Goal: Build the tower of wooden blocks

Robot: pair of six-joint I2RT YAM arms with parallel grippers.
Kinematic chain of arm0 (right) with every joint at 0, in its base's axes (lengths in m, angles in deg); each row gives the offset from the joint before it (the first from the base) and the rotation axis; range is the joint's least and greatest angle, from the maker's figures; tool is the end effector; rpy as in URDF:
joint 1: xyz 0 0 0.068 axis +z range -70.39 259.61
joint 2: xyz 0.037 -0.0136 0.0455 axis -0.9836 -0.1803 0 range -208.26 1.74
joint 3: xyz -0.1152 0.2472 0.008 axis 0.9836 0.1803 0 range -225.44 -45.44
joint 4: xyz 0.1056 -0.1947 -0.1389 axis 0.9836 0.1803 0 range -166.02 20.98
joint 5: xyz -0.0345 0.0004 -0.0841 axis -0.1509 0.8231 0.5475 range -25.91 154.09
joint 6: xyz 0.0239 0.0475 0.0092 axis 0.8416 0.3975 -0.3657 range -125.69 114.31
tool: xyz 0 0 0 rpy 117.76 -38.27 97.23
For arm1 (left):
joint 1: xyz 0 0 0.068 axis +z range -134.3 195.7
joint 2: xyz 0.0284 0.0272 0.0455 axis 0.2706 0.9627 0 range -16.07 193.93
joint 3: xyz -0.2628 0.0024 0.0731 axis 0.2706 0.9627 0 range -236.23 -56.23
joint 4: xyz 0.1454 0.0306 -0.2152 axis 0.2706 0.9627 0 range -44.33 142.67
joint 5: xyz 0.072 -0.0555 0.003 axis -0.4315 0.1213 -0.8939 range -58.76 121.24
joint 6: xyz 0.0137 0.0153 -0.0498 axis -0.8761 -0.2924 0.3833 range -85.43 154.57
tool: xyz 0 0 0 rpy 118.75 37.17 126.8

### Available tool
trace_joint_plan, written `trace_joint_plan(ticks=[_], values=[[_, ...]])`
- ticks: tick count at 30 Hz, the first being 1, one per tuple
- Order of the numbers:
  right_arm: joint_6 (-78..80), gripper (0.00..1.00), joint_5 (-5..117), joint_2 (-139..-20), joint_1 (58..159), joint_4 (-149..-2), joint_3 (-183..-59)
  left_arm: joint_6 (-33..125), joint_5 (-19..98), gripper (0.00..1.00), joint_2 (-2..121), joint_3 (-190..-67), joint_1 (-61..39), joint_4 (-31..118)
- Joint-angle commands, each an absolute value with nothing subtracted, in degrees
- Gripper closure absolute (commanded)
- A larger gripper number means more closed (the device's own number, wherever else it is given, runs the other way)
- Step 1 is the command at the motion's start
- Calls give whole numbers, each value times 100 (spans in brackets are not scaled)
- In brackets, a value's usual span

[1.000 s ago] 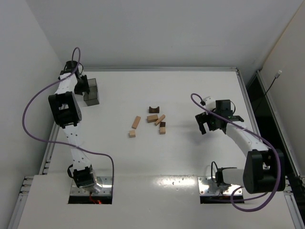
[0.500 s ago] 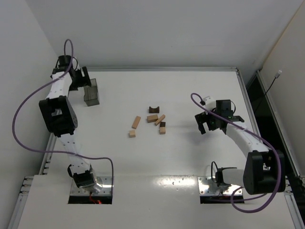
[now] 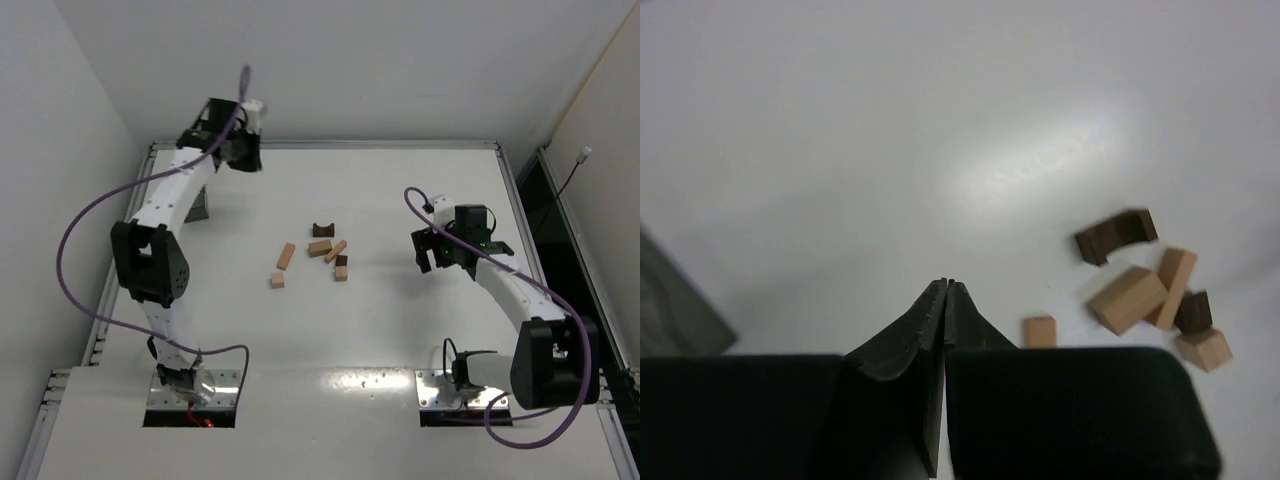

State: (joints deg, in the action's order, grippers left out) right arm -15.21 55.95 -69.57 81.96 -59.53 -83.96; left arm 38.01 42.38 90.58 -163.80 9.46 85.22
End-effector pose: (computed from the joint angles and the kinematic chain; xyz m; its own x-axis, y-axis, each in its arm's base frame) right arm 0.2447 0.0152 0.1986 -0.7248 -0.1937 -0.6612 -0.2563 0.9666 -0.0022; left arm 0.4215 -0.0531 0.3624 -0.6350 0.0102 -0.7725 0.2189 0.9613 -0.1673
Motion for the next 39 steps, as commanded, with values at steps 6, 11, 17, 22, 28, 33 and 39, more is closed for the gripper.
trace_joint_plan(ticks=[6, 11, 17, 22, 28, 33, 39], values=[[709, 26, 5092, -8069, 8287, -6599, -9990, 3772, 5065, 100, 10265, -16143, 182, 8777], [1566, 40, 4300, -9097, 8339, -6828, -10721, 3905, 5786, 100, 10732, -16196, 182, 8707], [2164, 45, 3510, -10512, 8533, -6898, -11688, 3958, 7374, 100, 11241, -16082, 234, 8540], [2690, 49, 2517, -11251, 8585, -7240, -12084, 4080, 8369, 100, 11550, -16143, 234, 8444], [4052, 57, 1680, -11971, 8585, -8803, -12085, 4668, 9714, 99, 11962, -16065, 340, 7477], [5178, 84, 1320, -12543, 8700, -10473, -12085, 6275, 10216, 100, 12016, -15503, 497, 5284], [5820, 98, 1320, -13246, 8954, -11126, -12497, 7806, 10287, 100, 12332, -15449, 559, 3136]])
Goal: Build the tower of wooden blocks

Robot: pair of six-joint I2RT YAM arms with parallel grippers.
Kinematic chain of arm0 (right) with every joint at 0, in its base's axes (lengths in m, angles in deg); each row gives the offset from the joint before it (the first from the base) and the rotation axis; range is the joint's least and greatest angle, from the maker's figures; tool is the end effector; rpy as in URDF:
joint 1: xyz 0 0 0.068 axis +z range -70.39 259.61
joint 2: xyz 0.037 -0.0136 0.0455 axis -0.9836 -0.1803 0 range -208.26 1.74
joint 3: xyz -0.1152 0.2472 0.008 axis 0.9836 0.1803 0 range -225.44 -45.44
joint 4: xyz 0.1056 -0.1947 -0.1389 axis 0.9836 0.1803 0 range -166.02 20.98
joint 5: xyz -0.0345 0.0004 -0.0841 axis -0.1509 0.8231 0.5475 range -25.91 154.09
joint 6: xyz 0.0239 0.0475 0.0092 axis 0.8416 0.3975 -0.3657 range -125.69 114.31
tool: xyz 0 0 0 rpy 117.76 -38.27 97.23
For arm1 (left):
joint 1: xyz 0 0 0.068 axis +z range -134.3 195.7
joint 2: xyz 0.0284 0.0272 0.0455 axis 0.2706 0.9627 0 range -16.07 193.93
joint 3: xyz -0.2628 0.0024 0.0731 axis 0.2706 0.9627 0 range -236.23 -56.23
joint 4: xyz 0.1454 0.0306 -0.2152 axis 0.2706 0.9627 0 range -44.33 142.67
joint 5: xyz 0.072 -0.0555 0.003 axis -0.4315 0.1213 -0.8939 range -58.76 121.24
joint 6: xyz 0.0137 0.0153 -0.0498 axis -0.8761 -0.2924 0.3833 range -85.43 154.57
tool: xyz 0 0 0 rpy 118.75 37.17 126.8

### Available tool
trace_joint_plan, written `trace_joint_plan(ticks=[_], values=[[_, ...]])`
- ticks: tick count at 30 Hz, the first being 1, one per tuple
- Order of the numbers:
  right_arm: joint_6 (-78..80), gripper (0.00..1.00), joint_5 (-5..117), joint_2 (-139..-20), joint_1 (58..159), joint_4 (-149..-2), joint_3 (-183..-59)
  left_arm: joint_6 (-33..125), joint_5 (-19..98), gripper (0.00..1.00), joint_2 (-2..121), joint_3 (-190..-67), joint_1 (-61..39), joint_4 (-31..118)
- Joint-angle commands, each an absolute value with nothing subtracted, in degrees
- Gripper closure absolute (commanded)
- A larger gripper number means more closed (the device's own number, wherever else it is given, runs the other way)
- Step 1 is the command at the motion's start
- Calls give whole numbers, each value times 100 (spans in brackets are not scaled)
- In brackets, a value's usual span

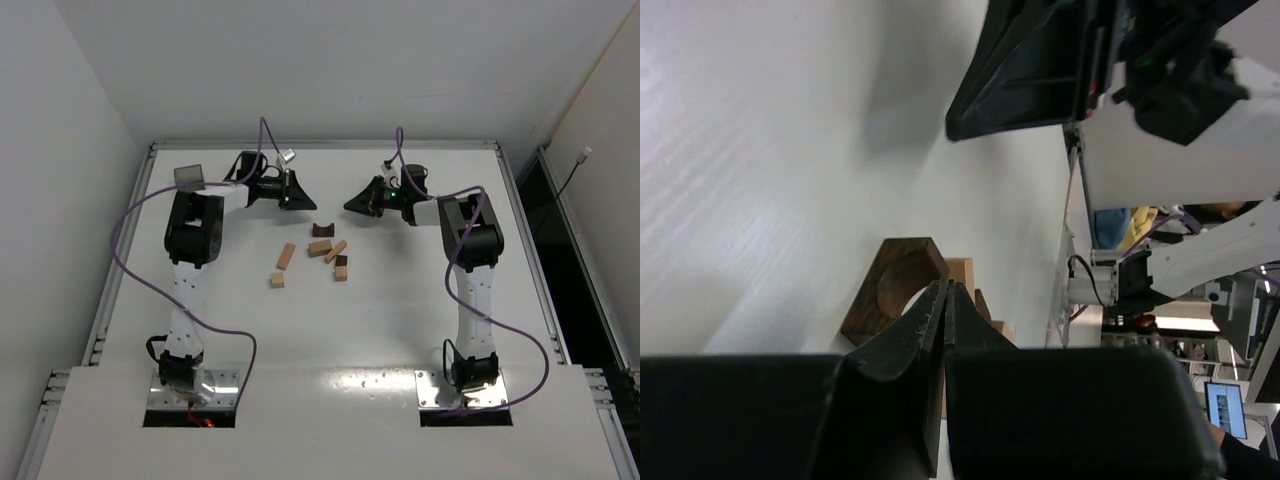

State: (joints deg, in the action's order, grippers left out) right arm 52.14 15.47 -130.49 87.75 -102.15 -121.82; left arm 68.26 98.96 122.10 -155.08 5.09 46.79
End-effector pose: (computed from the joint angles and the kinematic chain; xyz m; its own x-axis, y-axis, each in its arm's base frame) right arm 0.4609 0.0930 0.0916 -0.8865 0.4384 -0.1477 0.0220 0.3588 0.9332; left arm 0.4961 -0.1265 0.1239 -0.9532 -0.0353 -0.3002 0.2803 0.2685 -0.9216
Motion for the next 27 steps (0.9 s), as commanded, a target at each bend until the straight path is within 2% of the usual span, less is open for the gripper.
trace_joint_plan(ticks=[1, 10, 17, 27], values=[[5908, 100, 1320, -13308, 8954, -11335, -12498, 7886, 10348, 100, 12411, -15388, 499, 2908], [6111, 100, 1268, -13819, 9261, -11452, -12771, 8326, 10349, 100, 12877, -15195, 384, 2317], [5699, 100, 1154, -13871, 9437, -10828, -12771, 8642, 10401, 100, 13071, -14958, 190, 1957], [5075, 100, 977, -13301, 9570, -10081, -11989, 8046, 10199, 100, 11999, -13359, 190, 2017]])
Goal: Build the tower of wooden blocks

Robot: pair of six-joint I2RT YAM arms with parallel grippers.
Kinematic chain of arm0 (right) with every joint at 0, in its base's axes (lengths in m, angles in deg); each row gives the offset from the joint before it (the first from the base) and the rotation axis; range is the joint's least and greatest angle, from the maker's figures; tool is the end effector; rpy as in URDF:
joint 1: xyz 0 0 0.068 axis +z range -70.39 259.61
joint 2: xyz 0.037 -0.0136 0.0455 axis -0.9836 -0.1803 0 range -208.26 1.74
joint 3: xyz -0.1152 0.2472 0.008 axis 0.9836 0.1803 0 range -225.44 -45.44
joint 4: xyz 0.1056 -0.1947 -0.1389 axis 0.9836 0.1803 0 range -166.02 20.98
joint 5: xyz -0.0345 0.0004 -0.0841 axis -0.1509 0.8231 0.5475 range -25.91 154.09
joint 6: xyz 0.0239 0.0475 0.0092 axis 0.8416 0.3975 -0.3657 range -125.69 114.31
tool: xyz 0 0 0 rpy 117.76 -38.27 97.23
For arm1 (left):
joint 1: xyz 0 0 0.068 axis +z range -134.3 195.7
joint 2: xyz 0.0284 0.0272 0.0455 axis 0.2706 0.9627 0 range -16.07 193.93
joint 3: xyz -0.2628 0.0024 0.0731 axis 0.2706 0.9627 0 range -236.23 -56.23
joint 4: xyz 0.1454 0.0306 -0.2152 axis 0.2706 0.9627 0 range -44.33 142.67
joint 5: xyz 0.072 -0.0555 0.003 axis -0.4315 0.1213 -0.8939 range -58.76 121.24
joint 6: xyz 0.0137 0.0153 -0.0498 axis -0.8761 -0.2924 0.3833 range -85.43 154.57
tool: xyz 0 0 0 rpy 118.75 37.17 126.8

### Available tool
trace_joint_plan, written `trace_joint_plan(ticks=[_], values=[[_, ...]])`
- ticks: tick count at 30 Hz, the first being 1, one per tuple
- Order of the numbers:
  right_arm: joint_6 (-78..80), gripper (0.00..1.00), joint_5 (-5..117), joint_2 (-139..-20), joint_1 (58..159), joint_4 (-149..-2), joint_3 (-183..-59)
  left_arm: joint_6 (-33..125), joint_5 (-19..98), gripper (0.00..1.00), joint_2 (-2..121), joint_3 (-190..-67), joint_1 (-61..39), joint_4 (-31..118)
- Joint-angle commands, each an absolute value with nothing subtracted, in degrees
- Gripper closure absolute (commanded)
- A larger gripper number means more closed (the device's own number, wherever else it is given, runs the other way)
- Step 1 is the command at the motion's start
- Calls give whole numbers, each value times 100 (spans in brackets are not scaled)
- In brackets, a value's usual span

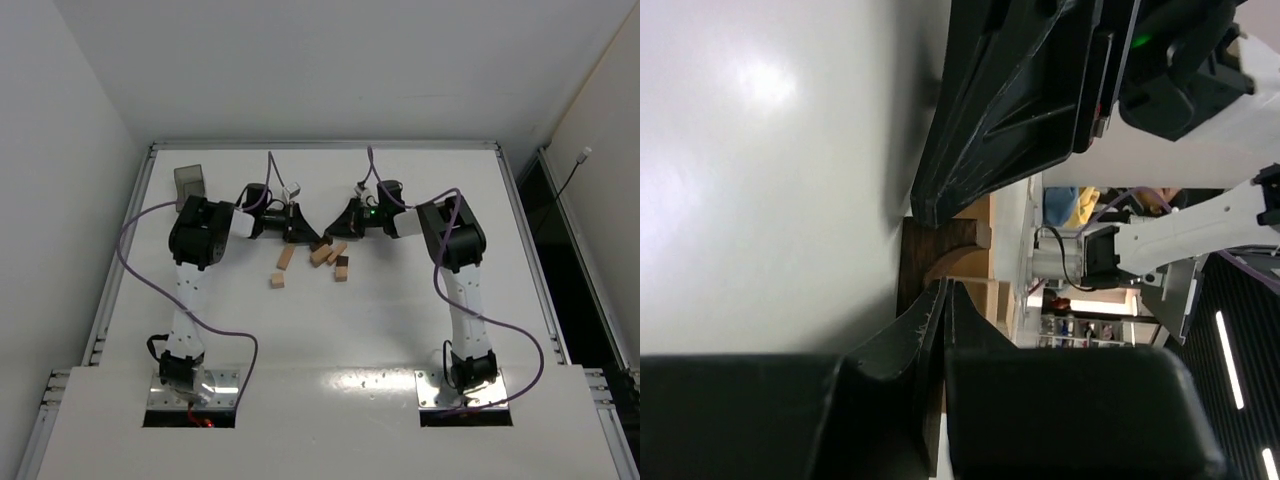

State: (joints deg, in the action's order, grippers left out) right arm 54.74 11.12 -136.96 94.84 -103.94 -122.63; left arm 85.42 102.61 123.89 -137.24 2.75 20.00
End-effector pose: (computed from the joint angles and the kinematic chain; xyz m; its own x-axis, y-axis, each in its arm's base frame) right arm 0.4436 0.1504 0.0483 -0.9591 0.2817 -0.0271 0.0694 0.3270 0.9425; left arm 0.4518 -0.1385 0.0575 -0.9919 -0.0260 -0.1245 0.1179 0.1799 -0.9766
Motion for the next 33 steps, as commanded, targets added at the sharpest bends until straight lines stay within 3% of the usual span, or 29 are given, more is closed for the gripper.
trace_joint_plan(ticks=[1, 13, 18, 27, 31, 33], values=[[5074, 100, 1029, -13222, 9570, -10080, -11910, 7879, 10147, 100, 11876, -13157, 190, 2357], [4055, 100, 1030, -11659, 10096, -9150, -10338, 5505, 9900, 100, 10197, -11593, -144, 4768], [3774, 100, 1100, -11148, 10317, -8816, -9967, 5557, 9734, 100, 9495, -10827, -275, 4454], [3071, 100, 1302, -10093, 10440, -8534, -10001, 5092, 9471, 100, 8484, -10957, -513, 5022], [1679, 100, 2186, -9539, 10290, -7003, -10861, 4662, 8208, 100, 7912, -11624, -513, 5899], [955, 93, 2846, -9284, 10290, -6269, -11538, 4599, 7025, 96, 7850, -12237, -513, 6689]])
